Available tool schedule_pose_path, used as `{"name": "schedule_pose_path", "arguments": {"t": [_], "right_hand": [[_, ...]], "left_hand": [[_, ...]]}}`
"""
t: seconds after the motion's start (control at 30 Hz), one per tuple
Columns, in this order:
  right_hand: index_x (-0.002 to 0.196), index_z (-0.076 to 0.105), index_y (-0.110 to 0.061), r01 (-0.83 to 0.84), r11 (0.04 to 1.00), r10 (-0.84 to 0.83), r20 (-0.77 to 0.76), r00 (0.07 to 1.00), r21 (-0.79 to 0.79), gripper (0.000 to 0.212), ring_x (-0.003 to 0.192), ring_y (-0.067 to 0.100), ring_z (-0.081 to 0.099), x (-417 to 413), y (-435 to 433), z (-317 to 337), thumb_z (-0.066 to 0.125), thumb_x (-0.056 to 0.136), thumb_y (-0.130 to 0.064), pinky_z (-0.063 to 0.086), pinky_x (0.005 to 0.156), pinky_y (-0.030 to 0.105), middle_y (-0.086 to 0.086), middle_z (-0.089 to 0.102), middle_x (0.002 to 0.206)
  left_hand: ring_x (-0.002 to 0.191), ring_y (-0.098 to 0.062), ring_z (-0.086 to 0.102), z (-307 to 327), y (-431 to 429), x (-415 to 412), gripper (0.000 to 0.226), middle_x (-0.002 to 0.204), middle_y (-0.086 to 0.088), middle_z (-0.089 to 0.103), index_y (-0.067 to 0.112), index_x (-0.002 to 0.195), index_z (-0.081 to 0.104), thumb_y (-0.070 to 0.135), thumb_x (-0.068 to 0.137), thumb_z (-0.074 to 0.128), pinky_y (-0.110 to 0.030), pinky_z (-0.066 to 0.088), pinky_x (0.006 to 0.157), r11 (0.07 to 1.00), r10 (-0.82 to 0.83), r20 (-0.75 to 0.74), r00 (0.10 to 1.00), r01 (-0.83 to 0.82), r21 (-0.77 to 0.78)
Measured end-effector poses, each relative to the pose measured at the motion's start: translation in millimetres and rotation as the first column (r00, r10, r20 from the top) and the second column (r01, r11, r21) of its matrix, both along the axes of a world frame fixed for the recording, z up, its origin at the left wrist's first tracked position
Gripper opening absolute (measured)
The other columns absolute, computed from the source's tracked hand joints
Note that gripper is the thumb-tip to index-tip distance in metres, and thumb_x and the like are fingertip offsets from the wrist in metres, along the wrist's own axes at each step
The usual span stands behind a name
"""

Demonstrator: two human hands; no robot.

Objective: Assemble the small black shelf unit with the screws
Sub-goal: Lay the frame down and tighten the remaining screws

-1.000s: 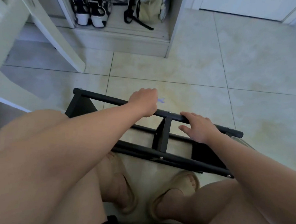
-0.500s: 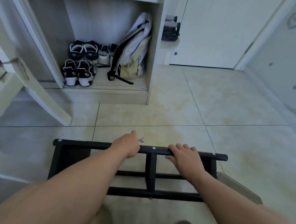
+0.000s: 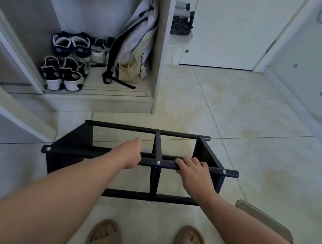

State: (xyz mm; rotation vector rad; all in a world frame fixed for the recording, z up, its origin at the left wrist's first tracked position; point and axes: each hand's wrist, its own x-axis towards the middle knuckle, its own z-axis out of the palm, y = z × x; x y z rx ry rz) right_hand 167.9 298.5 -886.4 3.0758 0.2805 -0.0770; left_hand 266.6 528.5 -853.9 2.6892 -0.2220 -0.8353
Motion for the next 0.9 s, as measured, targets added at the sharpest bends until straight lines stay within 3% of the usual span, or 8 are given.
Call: {"name": "schedule_pose_path", "arguments": {"t": [0.1, 0.2, 0.33, 0.43, 0.57, 0.67, 0.77, 0.9], "right_hand": [[0.108, 0.069, -0.022, -0.047, 0.999, 0.047, 0.005, 0.999, 0.012, 0.035, 0.080, 0.026, 0.063, -1, -3, -14, 0.087, 0.078, -0.024, 0.052, 0.064, 0.040, -0.002, 0.066, 0.095], [0.120, 0.061, -0.024, -0.050, 0.997, 0.055, -0.081, 0.995, 0.061, 0.025, 0.093, 0.027, 0.060, -7, -4, -36, 0.066, 0.097, -0.029, 0.048, 0.076, 0.039, -0.001, 0.061, 0.107], [0.131, 0.051, -0.026, -0.062, 0.995, 0.076, -0.203, 0.976, 0.076, 0.029, 0.105, 0.026, 0.053, -17, -1, -68, 0.048, 0.104, -0.035, 0.047, 0.084, 0.040, -0.002, 0.055, 0.119], [0.134, 0.048, -0.028, -0.050, 0.997, 0.065, -0.268, 0.961, 0.060, 0.031, 0.109, 0.025, 0.050, -27, -1, -90, 0.045, 0.105, -0.036, 0.046, 0.088, 0.040, -0.002, 0.052, 0.123], [0.139, 0.048, -0.028, -0.042, 0.997, 0.063, -0.374, 0.925, 0.066, 0.036, 0.115, 0.026, 0.049, -35, 2, -105, 0.042, 0.106, -0.042, 0.044, 0.092, 0.039, -0.002, 0.051, 0.129], [0.142, 0.049, -0.029, -0.029, 0.994, 0.064, -0.360, 0.931, 0.101, 0.046, 0.118, 0.026, 0.050, -29, 2, -104, 0.050, 0.101, -0.050, 0.042, 0.095, 0.039, -0.001, 0.051, 0.132], [0.157, 0.027, -0.034, -0.031, 0.984, 0.085, -0.310, 0.947, 0.176, 0.087, 0.140, 0.030, 0.035, -15, 4, -96, 0.057, 0.085, -0.072, 0.034, 0.111, 0.046, 0.002, 0.035, 0.156], [0.156, -0.019, -0.040, -0.110, 0.981, 0.162, -0.363, 0.917, 0.161, 0.111, 0.155, 0.029, -0.013, 19, 19, -100, 0.032, 0.073, -0.094, 0.002, 0.123, 0.055, 0.000, -0.016, 0.169]], "left_hand": [[0.089, -0.024, 0.059, -15, 0, 5, 0.026, 0.110, -0.011, 0.061, 0.005, 0.125, 0.044, 0.010, 0.100, 0.042, -0.034, 0.045, 0.069, 0.999, -0.040, -0.030, 0.999, 0.041, 0.025], [0.095, -0.024, 0.056, -32, -1, 2, 0.031, 0.122, -0.014, 0.059, 0.005, 0.132, 0.044, 0.012, 0.102, 0.043, -0.029, 0.037, 0.063, 0.988, -0.110, -0.122, 0.986, 0.121, 0.092], [0.112, -0.030, 0.059, -58, -3, -6, 0.029, 0.124, -0.014, 0.061, 0.004, 0.131, 0.048, 0.015, 0.104, 0.041, -0.035, 0.046, 0.085, 0.968, -0.169, -0.172, 0.970, 0.197, 0.159], [0.115, -0.031, 0.058, -80, -2, -13, 0.029, 0.126, -0.016, 0.060, 0.002, 0.130, 0.048, 0.014, 0.105, 0.041, -0.033, 0.045, 0.088, 0.967, -0.179, -0.219, 0.959, 0.212, 0.142], [0.117, -0.033, 0.057, -97, -5, -24, 0.028, 0.128, -0.020, 0.058, -0.001, 0.129, 0.045, 0.013, 0.105, 0.042, -0.030, 0.040, 0.079, 0.938, -0.244, -0.337, 0.909, 0.310, 0.155], [0.115, -0.033, 0.058, -102, -8, -19, 0.027, 0.127, -0.020, 0.058, 0.001, 0.128, 0.046, 0.011, 0.103, 0.044, -0.031, 0.039, 0.077, 0.934, -0.256, -0.340, 0.905, 0.322, 0.155], [0.113, -0.033, 0.059, -109, -3, -8, 0.026, 0.125, -0.019, 0.060, 0.001, 0.126, 0.051, 0.012, 0.103, 0.043, -0.032, 0.042, 0.078, 0.957, -0.209, -0.340, 0.917, 0.263, 0.121], [0.102, -0.028, 0.065, -128, 11, 0, 0.022, 0.108, -0.012, 0.071, 0.004, 0.115, 0.066, 0.010, 0.098, 0.053, -0.032, 0.050, 0.082, 0.992, -0.101, -0.385, 0.917, 0.124, 0.035]]}}
